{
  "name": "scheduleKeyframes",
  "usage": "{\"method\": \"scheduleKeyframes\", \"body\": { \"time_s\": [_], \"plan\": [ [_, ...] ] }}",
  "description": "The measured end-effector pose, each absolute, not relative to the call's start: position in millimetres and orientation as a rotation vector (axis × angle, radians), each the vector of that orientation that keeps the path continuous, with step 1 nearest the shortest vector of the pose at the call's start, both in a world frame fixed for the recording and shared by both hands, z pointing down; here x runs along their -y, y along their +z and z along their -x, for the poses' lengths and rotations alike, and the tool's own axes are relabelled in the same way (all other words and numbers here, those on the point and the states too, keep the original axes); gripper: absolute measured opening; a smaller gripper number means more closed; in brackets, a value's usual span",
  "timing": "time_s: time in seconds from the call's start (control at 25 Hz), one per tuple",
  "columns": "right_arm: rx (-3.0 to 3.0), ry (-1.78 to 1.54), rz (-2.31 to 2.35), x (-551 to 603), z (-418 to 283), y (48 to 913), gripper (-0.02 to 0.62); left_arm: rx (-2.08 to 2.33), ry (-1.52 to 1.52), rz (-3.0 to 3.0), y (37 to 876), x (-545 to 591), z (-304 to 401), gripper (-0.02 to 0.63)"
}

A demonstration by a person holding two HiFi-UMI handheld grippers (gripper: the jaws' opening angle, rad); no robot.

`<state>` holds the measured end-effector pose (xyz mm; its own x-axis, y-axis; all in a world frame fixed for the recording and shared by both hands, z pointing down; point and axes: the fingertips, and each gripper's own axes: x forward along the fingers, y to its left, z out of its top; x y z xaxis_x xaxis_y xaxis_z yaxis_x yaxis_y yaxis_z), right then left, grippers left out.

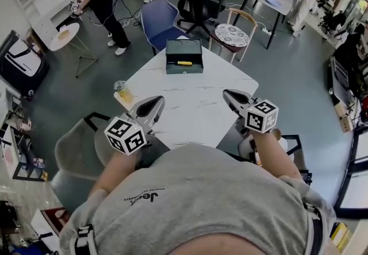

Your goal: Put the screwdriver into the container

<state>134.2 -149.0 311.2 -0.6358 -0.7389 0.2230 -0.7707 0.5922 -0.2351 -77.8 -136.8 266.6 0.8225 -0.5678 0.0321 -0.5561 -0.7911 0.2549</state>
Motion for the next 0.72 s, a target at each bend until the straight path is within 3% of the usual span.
{"method": "scheduleKeyframes", "body": {
  "time_s": [0.72],
  "plan": [
    [2.705, 0.457, -1.251, 156.8, -127.9, 310.6, 0.008, 0.857, -0.06, -2.755, 264.5, 145.1, 80.7, 0.003]
  ]
}}
